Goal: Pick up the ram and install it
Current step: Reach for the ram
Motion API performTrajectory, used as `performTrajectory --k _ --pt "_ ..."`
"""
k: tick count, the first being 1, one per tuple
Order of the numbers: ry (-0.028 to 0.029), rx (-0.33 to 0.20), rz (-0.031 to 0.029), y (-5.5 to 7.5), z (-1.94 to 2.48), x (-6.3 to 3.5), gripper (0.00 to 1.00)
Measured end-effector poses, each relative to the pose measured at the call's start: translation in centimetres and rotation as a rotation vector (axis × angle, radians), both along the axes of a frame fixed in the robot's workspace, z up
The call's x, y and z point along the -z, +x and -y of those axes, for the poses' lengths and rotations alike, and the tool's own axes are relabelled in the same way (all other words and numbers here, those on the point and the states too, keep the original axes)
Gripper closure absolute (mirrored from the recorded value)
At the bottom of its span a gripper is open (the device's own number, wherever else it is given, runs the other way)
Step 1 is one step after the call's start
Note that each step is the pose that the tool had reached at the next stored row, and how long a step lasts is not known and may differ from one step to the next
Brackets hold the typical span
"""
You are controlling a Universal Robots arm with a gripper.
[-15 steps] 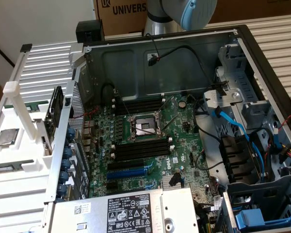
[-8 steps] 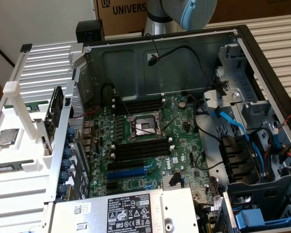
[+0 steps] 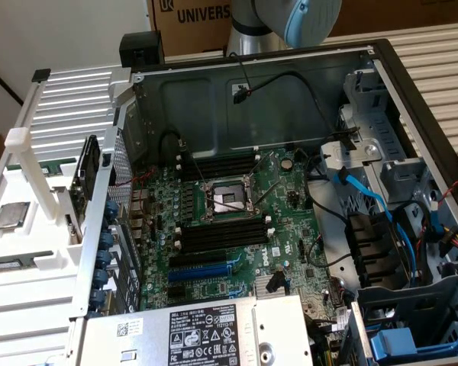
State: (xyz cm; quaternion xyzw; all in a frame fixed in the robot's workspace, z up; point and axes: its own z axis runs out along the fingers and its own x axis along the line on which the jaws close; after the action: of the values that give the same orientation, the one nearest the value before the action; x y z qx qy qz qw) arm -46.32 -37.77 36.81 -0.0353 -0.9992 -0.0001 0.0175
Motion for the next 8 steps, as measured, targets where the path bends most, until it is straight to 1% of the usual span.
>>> performTrajectory --k 8 --pt "0.0000 0.000 -0.0062 0.00 0.00 0.00 0.90"
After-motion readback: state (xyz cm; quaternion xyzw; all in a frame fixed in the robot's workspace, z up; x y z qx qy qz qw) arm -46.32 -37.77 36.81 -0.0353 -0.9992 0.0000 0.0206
